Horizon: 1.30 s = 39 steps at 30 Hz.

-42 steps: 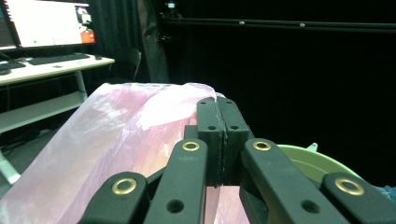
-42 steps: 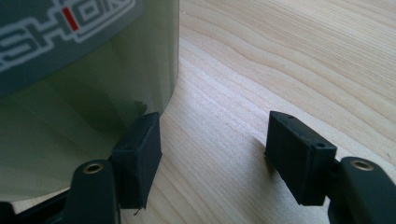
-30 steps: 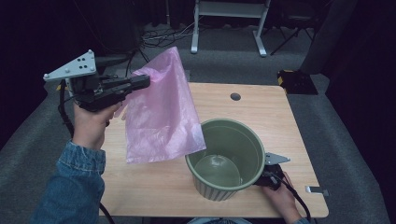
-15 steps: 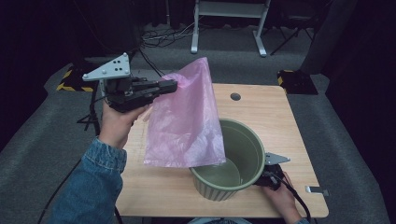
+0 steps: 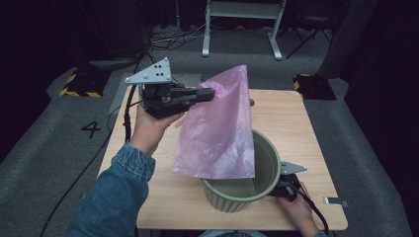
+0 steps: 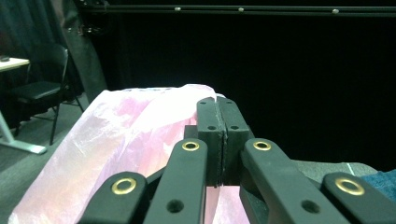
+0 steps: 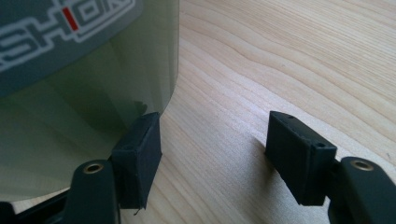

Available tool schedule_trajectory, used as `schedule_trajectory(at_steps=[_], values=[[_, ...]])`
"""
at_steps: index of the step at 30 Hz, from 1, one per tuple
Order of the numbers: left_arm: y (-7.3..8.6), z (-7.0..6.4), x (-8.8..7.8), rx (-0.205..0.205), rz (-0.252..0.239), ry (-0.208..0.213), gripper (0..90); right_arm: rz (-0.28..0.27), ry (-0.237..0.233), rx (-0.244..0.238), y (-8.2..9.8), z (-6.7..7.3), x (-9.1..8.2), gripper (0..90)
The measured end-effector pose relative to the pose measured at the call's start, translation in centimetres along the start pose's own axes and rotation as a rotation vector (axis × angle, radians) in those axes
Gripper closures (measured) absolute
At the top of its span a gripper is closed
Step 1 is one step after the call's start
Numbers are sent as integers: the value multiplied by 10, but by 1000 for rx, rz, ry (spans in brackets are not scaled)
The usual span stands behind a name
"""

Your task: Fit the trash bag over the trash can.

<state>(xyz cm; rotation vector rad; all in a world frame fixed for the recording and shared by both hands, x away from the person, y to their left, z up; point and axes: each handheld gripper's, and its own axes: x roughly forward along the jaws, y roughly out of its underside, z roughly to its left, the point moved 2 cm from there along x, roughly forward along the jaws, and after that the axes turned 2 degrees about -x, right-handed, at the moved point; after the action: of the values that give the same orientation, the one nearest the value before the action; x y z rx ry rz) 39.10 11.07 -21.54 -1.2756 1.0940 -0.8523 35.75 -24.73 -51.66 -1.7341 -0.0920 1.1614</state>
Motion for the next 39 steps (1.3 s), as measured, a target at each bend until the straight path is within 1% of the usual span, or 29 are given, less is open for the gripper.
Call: schedule_trajectory(at_steps=[1, 6, 10, 13, 15, 18, 21, 22, 23, 26, 30, 33, 34, 36, 38, 39], values=[[0, 0, 0, 0, 0, 0, 892, 0, 0, 0, 0, 0, 0, 359], [3, -3, 19, 14, 7, 21, 892, 0, 0, 0, 0, 0, 0, 359], [7, -6, 29, 29, -5, 21, 892, 0, 0, 0, 0, 0, 0, 359], [9, -8, 36, 40, -4, 24, 892, 0, 0, 0, 0, 0, 0, 359], [11, -9, 42, 42, 5, 32, 892, 0, 0, 0, 0, 0, 0, 359], [15, -11, 52, 53, 32, 40, 892, 0, 0, 0, 0, 0, 0, 359], [20, -12, 54, 55, 31, 41, 892, 0, 0, 0, 0, 0, 0, 359], [25, -11, 57, 51, 40, 38, 892, 0, 0, 0, 0, 0, 0, 359], [25, -11, 57, 51, 40, 38, 892, 0, 0, 0, 0, 0, 0, 359], [35, -10, 58, 40, 57, 41, 892, 0, 0, 0, 0, 0, 0, 359], [41, -11, 57, 32, 63, 48, 892, 0, 0, 0, 0, 0, 0, 359], [50, -15, 56, 26, 66, 59, 890, 0, 0, 0, 0, 0, 0, 359], [50, -15, 56, 26, 66, 59, 890, 0, 0, 0, 0, 0, 0, 359], [57, -19, 55, 26, 74, 69, 890, 0, 0, 0, 0, 0, 0, 359], [66, -23, 56, 27, 95, 76, 890, 0, 0, 0, 0, 0, 0, 359], [66, -23, 56, 27, 95, 76, 890, 0, 0, 0, 0, 0, 0, 359]])
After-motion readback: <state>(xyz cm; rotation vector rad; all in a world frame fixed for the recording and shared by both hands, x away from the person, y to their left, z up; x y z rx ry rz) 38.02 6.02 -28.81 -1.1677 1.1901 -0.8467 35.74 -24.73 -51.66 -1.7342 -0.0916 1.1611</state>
